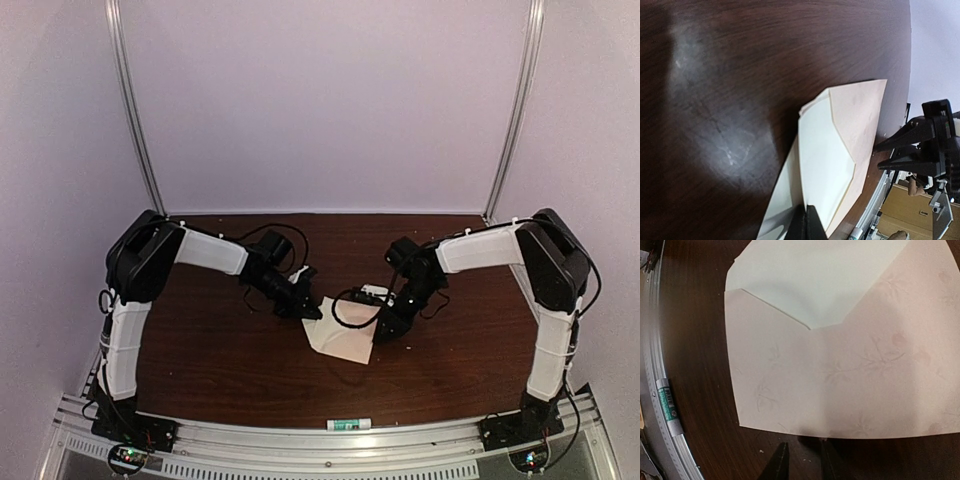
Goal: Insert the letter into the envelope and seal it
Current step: Place the 1/2-folded letter in the envelope.
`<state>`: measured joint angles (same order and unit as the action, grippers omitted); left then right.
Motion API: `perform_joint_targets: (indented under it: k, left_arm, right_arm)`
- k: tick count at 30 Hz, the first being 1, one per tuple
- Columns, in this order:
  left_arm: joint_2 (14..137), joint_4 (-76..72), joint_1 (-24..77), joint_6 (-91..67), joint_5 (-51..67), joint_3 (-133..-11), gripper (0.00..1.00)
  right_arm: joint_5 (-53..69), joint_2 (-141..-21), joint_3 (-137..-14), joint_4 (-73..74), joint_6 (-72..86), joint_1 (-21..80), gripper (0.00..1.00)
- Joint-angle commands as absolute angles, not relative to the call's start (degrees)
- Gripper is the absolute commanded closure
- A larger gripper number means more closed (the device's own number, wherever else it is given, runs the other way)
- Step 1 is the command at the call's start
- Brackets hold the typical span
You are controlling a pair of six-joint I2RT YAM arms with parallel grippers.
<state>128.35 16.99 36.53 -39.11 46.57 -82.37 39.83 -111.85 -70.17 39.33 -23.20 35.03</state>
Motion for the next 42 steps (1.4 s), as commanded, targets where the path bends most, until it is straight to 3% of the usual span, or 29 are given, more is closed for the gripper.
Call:
perform_joint_targets:
  k: [1, 23, 32, 42]
  left_arm:
    - [126.77, 17.67, 37.17, -39.38, 45.75, -81.65, 1.0]
    - [125.98, 13.93, 41.35, -45.93, 43.81, -79.73, 1.0]
    - [124.15, 18.09, 41.22, -41.82, 38.95, -82.24, 1.0]
    - [118.89, 15.35, 41.18, -44.17, 34.83, -77.22, 1.0]
  right_arm:
    - [34.58, -111.11, -69.47, 38.7, -23.57, 34.23, 0.77]
    - [38.3, -114.79, -68.47, 37.1, -21.03, 35.29, 0.78]
    - [36.06, -114.68, -68.09, 36.95, -21.35, 34.97, 0.78]
    - [42.27, -107.47, -68.22, 37.59, -23.14, 35.02, 0.76]
